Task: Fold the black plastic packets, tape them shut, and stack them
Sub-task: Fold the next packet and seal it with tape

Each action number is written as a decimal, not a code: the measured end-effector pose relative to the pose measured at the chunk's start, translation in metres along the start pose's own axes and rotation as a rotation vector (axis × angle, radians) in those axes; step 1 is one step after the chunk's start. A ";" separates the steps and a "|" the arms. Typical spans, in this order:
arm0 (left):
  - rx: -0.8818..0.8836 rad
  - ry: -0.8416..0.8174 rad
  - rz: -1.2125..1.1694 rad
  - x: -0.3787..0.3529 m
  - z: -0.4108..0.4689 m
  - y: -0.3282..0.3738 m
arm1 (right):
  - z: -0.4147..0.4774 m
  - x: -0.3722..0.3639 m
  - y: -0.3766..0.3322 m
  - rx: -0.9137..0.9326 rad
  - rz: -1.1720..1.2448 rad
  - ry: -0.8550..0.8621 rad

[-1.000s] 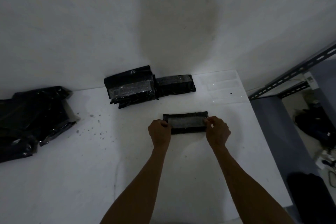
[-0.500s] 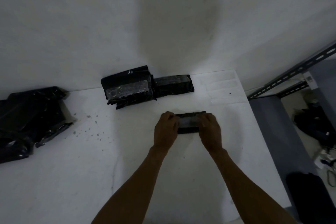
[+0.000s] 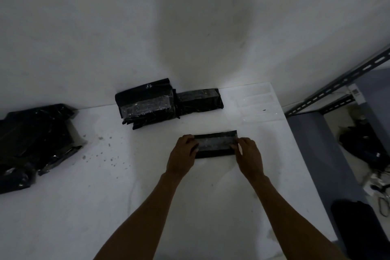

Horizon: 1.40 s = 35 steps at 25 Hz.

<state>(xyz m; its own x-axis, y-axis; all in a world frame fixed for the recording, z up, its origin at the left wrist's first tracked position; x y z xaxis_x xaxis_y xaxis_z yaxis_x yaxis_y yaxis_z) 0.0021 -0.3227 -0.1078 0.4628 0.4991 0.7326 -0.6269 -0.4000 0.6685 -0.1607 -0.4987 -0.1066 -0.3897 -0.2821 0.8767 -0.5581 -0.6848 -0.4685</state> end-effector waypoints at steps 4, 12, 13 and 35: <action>-0.074 0.016 0.029 -0.014 0.003 0.025 | 0.007 -0.010 -0.048 0.239 -0.065 -0.010; 0.060 0.015 0.004 -0.019 -0.001 -0.002 | -0.001 -0.012 -0.020 0.146 -0.052 -0.056; 0.047 0.033 0.017 -0.017 -0.002 -0.003 | -0.001 -0.004 -0.017 0.134 -0.070 -0.039; -0.075 -0.322 0.430 -0.043 -0.045 0.002 | -0.046 -0.044 -0.029 0.246 -0.263 -0.348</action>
<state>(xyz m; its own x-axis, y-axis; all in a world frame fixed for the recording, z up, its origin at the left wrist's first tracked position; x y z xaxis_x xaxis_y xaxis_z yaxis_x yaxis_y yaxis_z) -0.0471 -0.3101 -0.1440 0.3161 0.0372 0.9480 -0.8394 -0.4546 0.2977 -0.1612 -0.4352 -0.1368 0.0318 -0.2573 0.9658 -0.3991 -0.8892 -0.2238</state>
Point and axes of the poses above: each hand's wrist, its own z-axis towards the middle knuckle, its own x-axis out of the back of the hand, y = z × x, the point moved 8 cm from there along z, towards the middle knuckle, and after that the axes turned 1 degree about y, right-handed, at the moved point
